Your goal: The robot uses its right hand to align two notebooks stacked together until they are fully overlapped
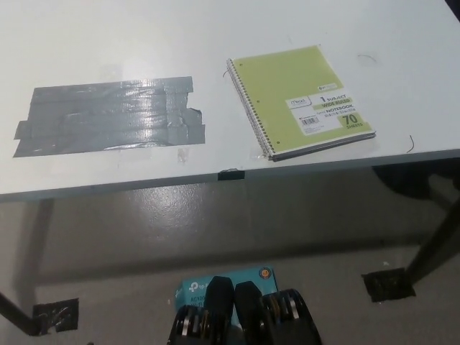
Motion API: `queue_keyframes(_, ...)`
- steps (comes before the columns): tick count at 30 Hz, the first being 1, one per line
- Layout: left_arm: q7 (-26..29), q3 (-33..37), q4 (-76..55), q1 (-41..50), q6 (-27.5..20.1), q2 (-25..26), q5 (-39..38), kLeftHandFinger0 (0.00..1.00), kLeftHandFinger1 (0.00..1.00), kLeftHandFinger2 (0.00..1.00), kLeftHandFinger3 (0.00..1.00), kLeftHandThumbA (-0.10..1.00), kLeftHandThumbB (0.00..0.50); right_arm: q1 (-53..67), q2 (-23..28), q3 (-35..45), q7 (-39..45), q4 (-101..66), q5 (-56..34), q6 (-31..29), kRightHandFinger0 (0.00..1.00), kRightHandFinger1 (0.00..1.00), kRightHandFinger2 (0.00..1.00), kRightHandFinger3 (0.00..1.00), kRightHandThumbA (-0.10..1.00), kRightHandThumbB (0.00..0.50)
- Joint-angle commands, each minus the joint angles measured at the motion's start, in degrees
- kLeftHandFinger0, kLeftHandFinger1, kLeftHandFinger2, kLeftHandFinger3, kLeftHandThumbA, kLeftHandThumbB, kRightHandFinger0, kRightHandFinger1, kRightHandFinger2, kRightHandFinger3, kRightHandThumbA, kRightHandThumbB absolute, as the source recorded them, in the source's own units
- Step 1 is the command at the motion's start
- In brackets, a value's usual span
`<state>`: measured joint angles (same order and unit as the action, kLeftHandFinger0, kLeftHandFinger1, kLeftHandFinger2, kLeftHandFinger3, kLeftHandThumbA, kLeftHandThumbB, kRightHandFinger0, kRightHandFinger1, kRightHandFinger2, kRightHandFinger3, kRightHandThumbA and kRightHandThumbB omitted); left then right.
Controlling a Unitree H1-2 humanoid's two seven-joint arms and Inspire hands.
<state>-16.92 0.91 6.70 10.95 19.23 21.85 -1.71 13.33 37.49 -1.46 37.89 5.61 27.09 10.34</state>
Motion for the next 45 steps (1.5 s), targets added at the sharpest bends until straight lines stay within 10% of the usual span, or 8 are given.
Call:
queue_keyframes(1, 1.1, -0.6, -0.8, -0.9, 0.1, 1.2, 1.2, 0.43, 0.49, 0.63, 1.0, 1.0, 0.5, -1.6, 3.4, -1.1, 3.2, -0.2, -3.5, 2.3, 1.0, 1.0, 1.0, 1.0, 0.77, 0.17)
queue_keyframes(45, 0.6, -2.7, -1.8, -0.2, 0.1, 1.6, 1.3, 0.44, 0.5, 0.66, 1.0, 1.0, 0.5, -3.4, 5.9, -7.2, 3.5, -5.6, -4.4, 12.0, 1.0, 1.0, 1.0, 1.0, 0.81, 0.19)
